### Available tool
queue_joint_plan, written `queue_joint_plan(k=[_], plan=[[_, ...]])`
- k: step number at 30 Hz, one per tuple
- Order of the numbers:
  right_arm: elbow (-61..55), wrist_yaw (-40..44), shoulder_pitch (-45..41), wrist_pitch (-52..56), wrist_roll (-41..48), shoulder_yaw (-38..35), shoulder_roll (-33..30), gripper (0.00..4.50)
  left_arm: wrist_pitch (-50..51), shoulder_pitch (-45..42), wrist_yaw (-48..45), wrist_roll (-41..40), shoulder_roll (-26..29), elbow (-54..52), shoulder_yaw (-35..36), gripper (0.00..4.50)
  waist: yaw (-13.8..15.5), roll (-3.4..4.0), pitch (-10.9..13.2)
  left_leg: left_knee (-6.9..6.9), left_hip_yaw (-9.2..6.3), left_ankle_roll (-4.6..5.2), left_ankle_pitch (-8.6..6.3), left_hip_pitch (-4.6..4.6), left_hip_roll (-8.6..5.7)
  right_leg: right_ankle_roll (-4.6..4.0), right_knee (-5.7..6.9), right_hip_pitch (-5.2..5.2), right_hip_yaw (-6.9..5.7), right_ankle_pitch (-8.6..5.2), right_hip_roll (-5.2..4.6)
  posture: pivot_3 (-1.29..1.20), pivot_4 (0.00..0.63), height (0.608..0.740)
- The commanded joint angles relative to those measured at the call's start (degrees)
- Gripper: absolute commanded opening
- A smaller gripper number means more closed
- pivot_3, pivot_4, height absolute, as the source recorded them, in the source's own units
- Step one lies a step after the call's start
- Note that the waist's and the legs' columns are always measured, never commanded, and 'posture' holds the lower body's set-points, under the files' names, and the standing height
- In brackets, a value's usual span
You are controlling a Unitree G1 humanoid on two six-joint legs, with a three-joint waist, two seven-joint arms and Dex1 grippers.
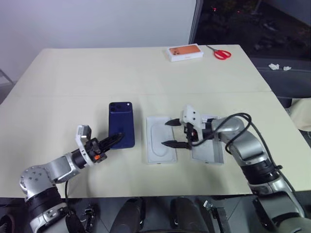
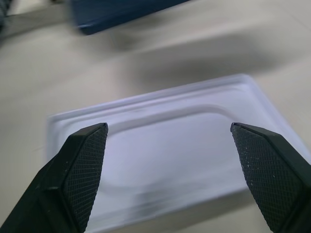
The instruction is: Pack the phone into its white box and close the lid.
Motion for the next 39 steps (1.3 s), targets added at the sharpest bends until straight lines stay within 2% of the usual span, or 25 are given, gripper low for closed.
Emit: queue_joint_plan(k=[1, 7, 9, 11, 22, 25, 26, 34, 39], plan=[[-3.9, 2.15, 2.45, -5.3, -1.62, 4.09, -1.38, 4.22, -1.27, -2.05, -0.49, -3.56, 2.8, -0.61, -0.53, 0.0, 0.03, -0.08, 0.04, 0.0, -0.01, 0.0, 0.0, 0.0, 0.01, 0.0, -0.02, 0.01, -0.03, 0.0, 0.0, 0.0, 0.15, 0.74], [-2.32, 2.17, 3.18, -9.57, -4.44, 7.78, -1.69, 4.22, -2.78, -2.19, -0.96, -4.59, 5.51, 0.51, -2.56, 0.0, 0.09, -0.08, 0.04, 0.02, 0.01, -0.01, 0.01, 0.0, 0.01, 0.0, -0.01, 0.01, -0.02, 0.0, 0.0, 0.0, 0.15, 0.74], [-1.01, 2.59, 3.32, -12.44, -6.51, 9.27, -2.42, 3.71, -3.12, -2.03, -0.97, -4.52, 6.04, 0.53, -3.16, 0.0, 0.12, -0.08, 0.05, 0.02, 0.0, -0.01, 0.01, 0.0, 0.01, 0.0, -0.01, 0.02, -0.02, 0.0, 0.0, 0.0, 0.15, 0.74], [-0.28, 2.8, 3.31, -13.24, -6.95, 9.75, -2.38, 2.99, -3.6, -1.94, -1.05, -4.65, 6.4, 0.63, -3.75, 0.0, 0.11, -0.09, 0.05, 0.02, 0.0, -0.01, 0.01, 0.0, 0.01, 0.0, -0.02, 0.02, -0.03, 0.0, 0.0, 0.0, 0.15, 0.74], [1.55, 4.15, 3.24, -14.98, -8.17, 10.58, -2.26, 2.99, -5.61, -0.69, -0.57, -6.57, 7.46, 0.56, -5.34, 0.0, 0.13, -0.09, 0.05, 0.03, 0.0, -0.01, 0.01, 0.0, 0.01, -0.01, -0.03, 0.04, -0.02, 0.0, 0.0, 0.0, 0.15, 0.74], [2.01, 3.98, 3.15, -15.13, -8.74, 10.61, -2.06, 2.12, -5.99, -0.1, -0.26, -7.24, 7.46, 0.15, -6.1, 0.0, 0.14, -0.09, 0.05, 0.03, -0.01, -0.01, 0.01, 0.0, 0.01, 0.0, -0.02, 0.03, -0.02, 0.0, 0.0, 0.0, 0.15, 0.74], [2.04, 3.99, 3.17, -14.97, -8.63, 10.53, -1.97, 1.69, -6.1, 0.0, -0.15, -7.51, 7.5, 0.05, -6.29, 0.0, 0.13, -0.09, 0.05, 0.03, -0.01, -0.01, 0.01, 0.0, 0.01, -0.01, -0.02, 0.03, -0.02, 0.0, 0.0, 0.0, 0.15, 0.74], [2.38, 3.5, 2.81, -15.11, -9.27, 10.45, -1.77, 1.69, -7.15, 0.28, 0.53, -9.07, 8.08, 0.19, -7.31, 0.0, 0.14, -0.09, 0.05, 0.04, -0.01, -0.01, 0.01, 0.01, 0.01, -0.01, -0.02, 0.05, -0.03, 0.0, -0.01, 0.0, 0.15, 0.74], [4.24, 1.72, 1.76, -15.44, -11.15, 11.85, 0.45, 1.69, -8.18, -0.05, 1.2, -10.2, 8.62, 0.77, -7.6, 0.0, -0.02, -0.09, 0.05, 0.04, -0.01, -0.01, 0.01, 0.02, 0.01, -0.01, -0.01, 0.04, -0.03, 0.0, 0.0, 0.0, 0.15, 0.74]])
